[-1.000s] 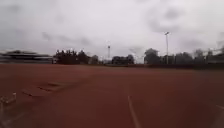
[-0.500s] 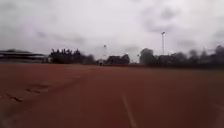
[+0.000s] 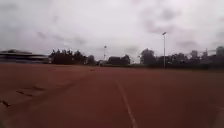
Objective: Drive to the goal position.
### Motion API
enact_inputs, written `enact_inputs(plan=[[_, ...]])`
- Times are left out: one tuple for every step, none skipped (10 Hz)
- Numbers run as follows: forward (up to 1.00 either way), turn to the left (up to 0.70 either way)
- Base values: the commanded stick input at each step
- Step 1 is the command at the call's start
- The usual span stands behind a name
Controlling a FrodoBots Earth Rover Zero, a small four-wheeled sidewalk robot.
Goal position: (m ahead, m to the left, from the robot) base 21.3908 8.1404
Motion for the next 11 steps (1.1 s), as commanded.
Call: enact_inputs(plan=[[0.5,0.0],[0.5,0.0],[0.5,0.0],[0.5,-0.2],[0.5,-0.35],[0.5,-0.49],[0.5,-0.5],[0.5,-0.26],[0.5,-0.13],[0.5,0.0],[0.5,0.0]])
